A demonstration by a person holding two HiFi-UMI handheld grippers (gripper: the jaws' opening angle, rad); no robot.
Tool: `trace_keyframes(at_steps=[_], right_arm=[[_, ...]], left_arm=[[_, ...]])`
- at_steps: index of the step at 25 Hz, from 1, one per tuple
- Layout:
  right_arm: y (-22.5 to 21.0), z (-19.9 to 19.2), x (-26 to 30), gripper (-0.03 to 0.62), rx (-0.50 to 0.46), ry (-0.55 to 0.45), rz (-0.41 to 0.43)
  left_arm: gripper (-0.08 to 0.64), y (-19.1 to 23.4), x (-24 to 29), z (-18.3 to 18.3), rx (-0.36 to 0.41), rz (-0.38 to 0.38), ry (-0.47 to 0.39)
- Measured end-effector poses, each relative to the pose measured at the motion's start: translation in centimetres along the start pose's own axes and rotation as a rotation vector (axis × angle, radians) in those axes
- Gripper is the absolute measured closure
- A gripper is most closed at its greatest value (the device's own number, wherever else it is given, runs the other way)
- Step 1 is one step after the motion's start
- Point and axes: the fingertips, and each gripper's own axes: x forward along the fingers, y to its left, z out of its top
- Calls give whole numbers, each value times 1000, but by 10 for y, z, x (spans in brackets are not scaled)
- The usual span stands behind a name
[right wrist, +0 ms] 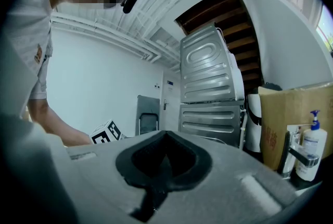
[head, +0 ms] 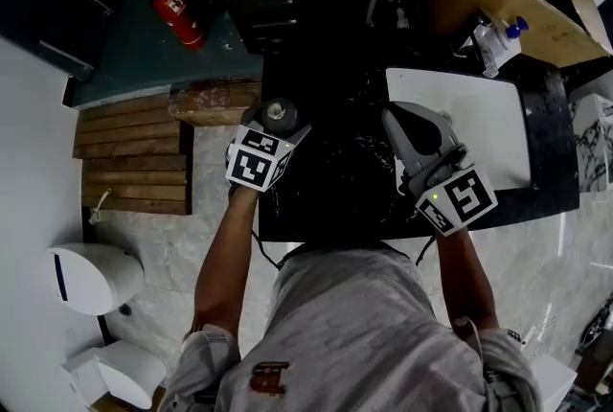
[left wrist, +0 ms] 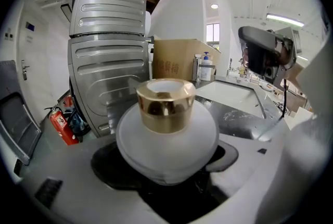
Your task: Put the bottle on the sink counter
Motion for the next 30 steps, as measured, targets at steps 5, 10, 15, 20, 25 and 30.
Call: trace_keyframes(at_steps=[5, 10, 15, 20, 25, 30], right_arm=[[-2, -2, -2, 592, 5, 1, -4], [-1, -5, -5, 592, 11, 2, -5], [0, -4, -8, 592, 14, 1, -11], [-2, -5, -15, 592, 13, 2, -18], [-2, -2, -18, 592, 8, -1, -19], [-2, 6, -19, 591, 5, -17, -8]], left_arm=[[229, 0, 2, -3, 1, -4, 33], [229, -1, 4, -5, 30, -2, 55], [224, 0, 3, -3, 35, 4, 44], [218, 1, -7, 3, 21, 28, -8], [218, 2, -28, 13, 19, 56, -57], [218, -1, -70, 45, 12, 102, -187]])
